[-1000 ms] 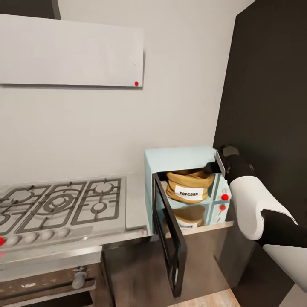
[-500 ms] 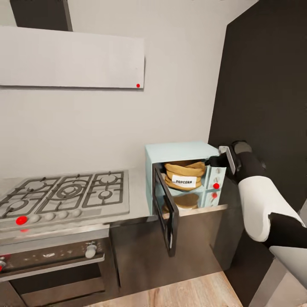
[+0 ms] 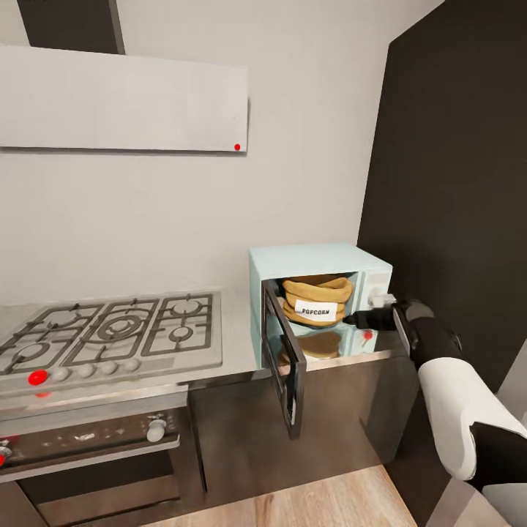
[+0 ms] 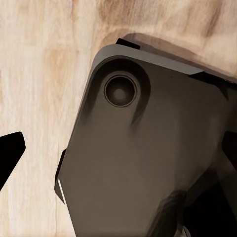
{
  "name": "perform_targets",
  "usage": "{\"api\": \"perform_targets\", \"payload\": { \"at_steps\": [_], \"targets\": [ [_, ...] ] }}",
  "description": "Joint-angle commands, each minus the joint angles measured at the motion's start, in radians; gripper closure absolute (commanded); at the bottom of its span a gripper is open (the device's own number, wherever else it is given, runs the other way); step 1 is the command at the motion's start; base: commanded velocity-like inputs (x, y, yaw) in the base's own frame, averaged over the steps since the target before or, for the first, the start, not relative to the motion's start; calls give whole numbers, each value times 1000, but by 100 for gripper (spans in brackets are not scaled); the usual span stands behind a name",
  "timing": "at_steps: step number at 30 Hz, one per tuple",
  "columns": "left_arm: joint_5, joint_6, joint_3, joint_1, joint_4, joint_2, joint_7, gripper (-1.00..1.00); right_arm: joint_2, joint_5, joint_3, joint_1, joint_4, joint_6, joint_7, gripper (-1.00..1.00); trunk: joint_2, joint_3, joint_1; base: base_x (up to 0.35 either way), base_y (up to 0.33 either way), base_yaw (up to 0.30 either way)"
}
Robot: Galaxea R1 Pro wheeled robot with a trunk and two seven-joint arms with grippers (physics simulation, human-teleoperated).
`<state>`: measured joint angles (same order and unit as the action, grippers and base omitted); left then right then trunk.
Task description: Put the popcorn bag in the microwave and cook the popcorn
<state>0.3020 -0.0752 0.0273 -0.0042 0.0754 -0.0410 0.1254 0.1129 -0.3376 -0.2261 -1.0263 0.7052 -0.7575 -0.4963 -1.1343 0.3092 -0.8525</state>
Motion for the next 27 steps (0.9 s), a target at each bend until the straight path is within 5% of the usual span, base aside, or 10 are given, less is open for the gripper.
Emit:
{"api": "perform_targets", "payload": {
  "at_steps": [1,7,13,20,27],
  "targets": [
    [3,-3,2,0,0,0,2,-100,-3,-6,-4,6,0,54,-16,-100,-1,1,0,0,0,0],
    [3,-3,2,0,1,-1,2,-100,-2,152,-6,119,2,401,-28,-100,-1,1,0,0,0,0],
    [2,-2,2,0,0,-2,1,-100,-5,166,-6,171,-12,596,-29,-100,-1,1,0,48,0,0],
    [3,-2,2,0,0,0,0,-100,-4,229,-6,175,-41,641,-30,-100,-1,1,0,281,0,0],
    [3,-2,1,0,0,1,0,-100,-5,240,-4,175,-80,643,-32,-100,-1,1,0,296,0,0]
  ]
}}
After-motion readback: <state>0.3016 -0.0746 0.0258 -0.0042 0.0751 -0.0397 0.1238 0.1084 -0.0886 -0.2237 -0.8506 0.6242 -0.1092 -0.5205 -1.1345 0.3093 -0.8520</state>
